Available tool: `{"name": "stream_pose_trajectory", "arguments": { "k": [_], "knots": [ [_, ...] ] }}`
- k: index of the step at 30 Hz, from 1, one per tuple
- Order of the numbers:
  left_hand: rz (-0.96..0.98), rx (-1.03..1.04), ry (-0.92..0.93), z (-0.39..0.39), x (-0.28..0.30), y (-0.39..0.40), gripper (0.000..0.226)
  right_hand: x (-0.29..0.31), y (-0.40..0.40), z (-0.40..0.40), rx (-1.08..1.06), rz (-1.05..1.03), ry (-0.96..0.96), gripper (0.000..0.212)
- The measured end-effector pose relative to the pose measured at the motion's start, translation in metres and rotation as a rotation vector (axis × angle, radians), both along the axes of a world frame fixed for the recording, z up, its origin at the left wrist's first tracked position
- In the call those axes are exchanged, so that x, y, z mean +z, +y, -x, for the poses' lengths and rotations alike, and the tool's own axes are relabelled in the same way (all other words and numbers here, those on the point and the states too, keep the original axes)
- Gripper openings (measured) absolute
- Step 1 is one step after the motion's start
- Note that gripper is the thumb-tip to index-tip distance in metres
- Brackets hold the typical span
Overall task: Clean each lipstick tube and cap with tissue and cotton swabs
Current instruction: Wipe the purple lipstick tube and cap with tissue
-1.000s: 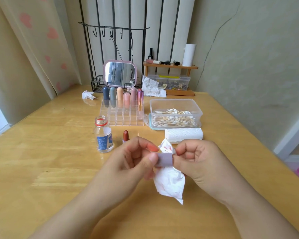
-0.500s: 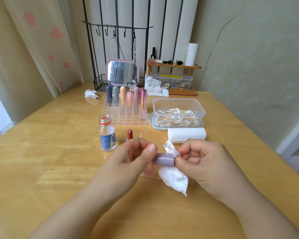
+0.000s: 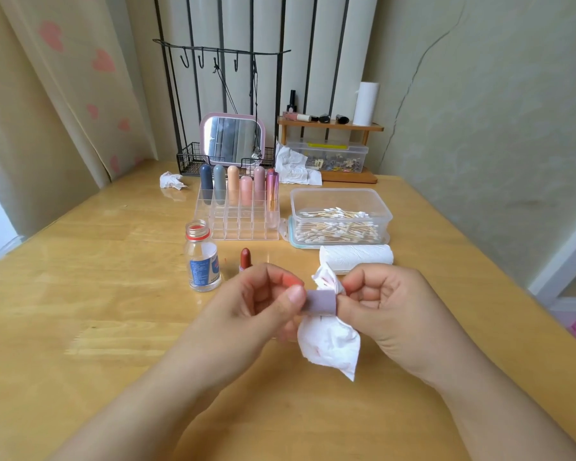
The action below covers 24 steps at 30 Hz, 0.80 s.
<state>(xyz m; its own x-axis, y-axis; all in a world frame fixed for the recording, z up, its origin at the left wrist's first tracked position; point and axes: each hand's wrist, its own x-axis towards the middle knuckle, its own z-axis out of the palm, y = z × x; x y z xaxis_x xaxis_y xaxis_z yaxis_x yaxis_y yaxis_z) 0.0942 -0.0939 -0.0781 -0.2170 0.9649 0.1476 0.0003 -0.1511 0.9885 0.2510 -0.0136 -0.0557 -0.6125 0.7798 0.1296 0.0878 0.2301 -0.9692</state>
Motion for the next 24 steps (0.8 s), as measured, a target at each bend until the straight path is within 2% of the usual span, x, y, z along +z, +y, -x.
{"name": "stream_pose_trajectory", "arguments": {
  "k": [2, 5, 8, 13, 16, 18, 21, 24],
  "knots": [
    [0.047, 0.008, 0.106, 0.0012, -0.0023, 0.0001, 0.035, -0.0004, -0.0037, 0.0011, -0.002, -0.044, -0.037, 0.024],
    [-0.004, -0.024, 0.151, 0.0043, -0.0041, 0.0005, 0.028, -0.0017, -0.0071, 0.0036, -0.008, -0.058, -0.053, 0.025],
    [-0.090, -0.062, 0.076, 0.0071, -0.0057, 0.0017, 0.015, -0.0014, -0.0039, 0.0033, -0.010, -0.018, -0.038, 0.029],
    [-0.122, -0.063, -0.075, 0.0034, -0.0019, -0.0003, 0.026, 0.0020, -0.0017, 0.0017, 0.038, 0.068, 0.042, 0.031],
    [-0.037, -0.045, -0.042, 0.0016, 0.0003, -0.0018, 0.036, 0.0006, -0.0015, 0.0007, 0.028, 0.018, 0.019, 0.030],
    [-0.004, -0.054, -0.013, 0.0020, -0.0013, -0.0003, 0.035, 0.0001, -0.0048, 0.0019, 0.033, 0.002, -0.004, 0.028],
    [-0.058, -0.071, 0.018, 0.0038, -0.0027, 0.0011, 0.021, -0.0002, -0.0067, 0.0034, 0.020, -0.007, 0.011, 0.030],
    [-0.114, -0.107, -0.051, 0.0067, -0.0065, 0.0011, 0.024, -0.0012, -0.0041, 0.0040, 0.029, 0.012, 0.024, 0.035]
  ]
}}
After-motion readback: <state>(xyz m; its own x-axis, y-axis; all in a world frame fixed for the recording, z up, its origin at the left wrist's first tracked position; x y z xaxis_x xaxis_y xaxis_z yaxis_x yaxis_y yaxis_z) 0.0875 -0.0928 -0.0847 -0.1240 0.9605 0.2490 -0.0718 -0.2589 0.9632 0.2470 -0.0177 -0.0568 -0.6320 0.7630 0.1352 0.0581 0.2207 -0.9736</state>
